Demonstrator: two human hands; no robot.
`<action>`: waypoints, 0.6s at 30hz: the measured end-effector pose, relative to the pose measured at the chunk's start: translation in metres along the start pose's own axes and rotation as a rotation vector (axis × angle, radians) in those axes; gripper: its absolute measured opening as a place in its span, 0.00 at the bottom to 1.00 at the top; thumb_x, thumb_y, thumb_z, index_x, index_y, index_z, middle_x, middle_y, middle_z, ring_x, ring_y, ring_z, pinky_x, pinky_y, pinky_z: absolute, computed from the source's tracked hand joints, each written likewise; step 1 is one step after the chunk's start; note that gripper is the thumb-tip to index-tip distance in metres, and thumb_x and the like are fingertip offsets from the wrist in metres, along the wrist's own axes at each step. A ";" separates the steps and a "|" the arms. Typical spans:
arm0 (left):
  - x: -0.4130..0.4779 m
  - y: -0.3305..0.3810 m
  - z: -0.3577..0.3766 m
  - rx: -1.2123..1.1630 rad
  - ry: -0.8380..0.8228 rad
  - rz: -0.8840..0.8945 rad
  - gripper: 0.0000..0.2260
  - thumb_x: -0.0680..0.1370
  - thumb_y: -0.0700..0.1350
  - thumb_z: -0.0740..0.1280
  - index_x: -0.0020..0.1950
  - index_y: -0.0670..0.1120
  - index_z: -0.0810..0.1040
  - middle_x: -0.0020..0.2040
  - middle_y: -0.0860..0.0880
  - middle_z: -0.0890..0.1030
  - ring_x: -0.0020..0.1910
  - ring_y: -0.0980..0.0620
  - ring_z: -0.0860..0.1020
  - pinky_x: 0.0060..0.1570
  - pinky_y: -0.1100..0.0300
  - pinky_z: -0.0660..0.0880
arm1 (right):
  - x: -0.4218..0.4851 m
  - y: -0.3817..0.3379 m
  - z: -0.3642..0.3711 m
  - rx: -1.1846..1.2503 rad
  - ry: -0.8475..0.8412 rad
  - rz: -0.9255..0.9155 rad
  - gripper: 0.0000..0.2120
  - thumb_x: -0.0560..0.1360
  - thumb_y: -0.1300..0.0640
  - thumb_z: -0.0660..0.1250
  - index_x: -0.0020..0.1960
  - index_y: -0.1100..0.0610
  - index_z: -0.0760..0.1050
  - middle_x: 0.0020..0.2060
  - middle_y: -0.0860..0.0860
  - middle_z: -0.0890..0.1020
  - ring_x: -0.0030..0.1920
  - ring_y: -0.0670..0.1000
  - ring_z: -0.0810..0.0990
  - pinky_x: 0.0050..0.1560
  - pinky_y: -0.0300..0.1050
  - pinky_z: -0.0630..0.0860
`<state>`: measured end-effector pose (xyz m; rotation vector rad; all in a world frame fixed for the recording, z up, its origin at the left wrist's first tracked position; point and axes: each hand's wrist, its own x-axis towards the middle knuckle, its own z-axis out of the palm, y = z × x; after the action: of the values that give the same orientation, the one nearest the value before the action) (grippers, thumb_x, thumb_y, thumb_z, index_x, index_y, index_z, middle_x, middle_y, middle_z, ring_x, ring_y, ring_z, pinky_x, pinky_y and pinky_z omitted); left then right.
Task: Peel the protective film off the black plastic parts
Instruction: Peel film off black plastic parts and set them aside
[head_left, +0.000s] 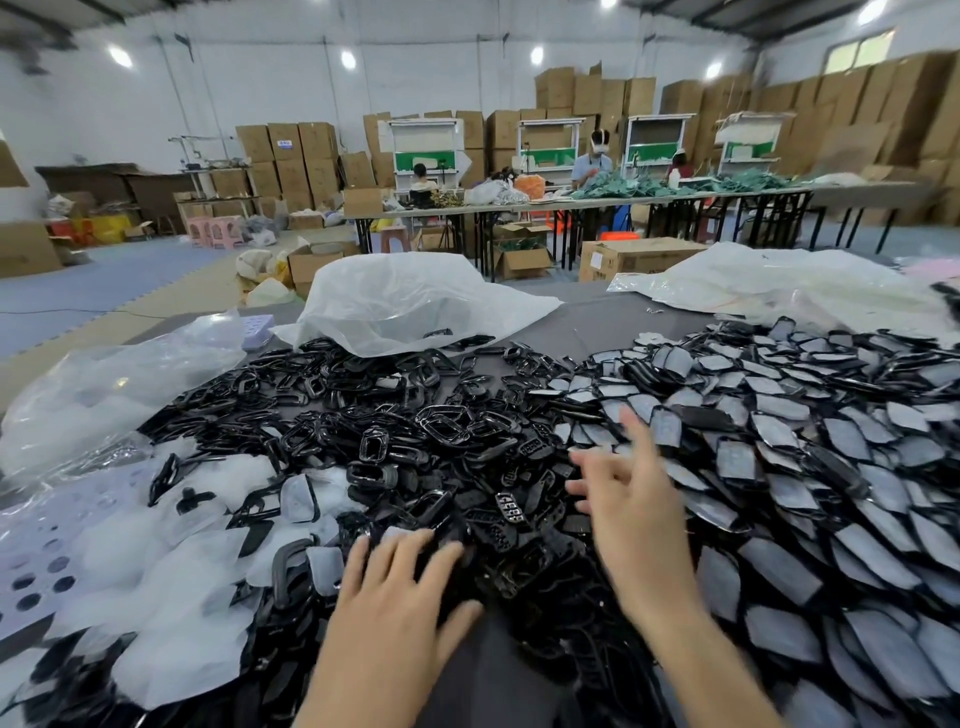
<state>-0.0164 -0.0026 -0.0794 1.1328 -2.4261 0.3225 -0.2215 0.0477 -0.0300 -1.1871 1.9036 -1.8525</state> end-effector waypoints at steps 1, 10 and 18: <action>0.000 -0.006 0.001 0.002 0.028 -0.033 0.15 0.71 0.58 0.69 0.52 0.51 0.85 0.49 0.49 0.84 0.48 0.44 0.84 0.54 0.47 0.77 | -0.011 0.005 0.012 -0.126 -0.096 -0.102 0.25 0.82 0.50 0.61 0.78 0.43 0.61 0.51 0.44 0.85 0.45 0.48 0.84 0.47 0.45 0.82; -0.001 -0.018 -0.010 -0.249 0.156 -0.347 0.08 0.72 0.50 0.75 0.47 0.57 0.78 0.43 0.59 0.81 0.38 0.50 0.80 0.37 0.55 0.75 | -0.049 0.034 0.053 -0.818 -0.435 -0.438 0.14 0.75 0.46 0.70 0.60 0.43 0.79 0.56 0.44 0.79 0.55 0.51 0.80 0.57 0.48 0.77; -0.001 -0.015 -0.007 -0.371 0.194 -0.310 0.15 0.80 0.54 0.60 0.54 0.48 0.82 0.45 0.56 0.73 0.47 0.52 0.74 0.51 0.50 0.73 | -0.050 0.028 0.052 -0.759 -0.232 -0.451 0.16 0.79 0.41 0.57 0.58 0.43 0.79 0.49 0.42 0.80 0.51 0.48 0.79 0.64 0.52 0.74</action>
<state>-0.0023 -0.0084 -0.0733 1.2167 -1.9953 -0.1085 -0.1655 0.0402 -0.0827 -2.0910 2.4138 -1.0460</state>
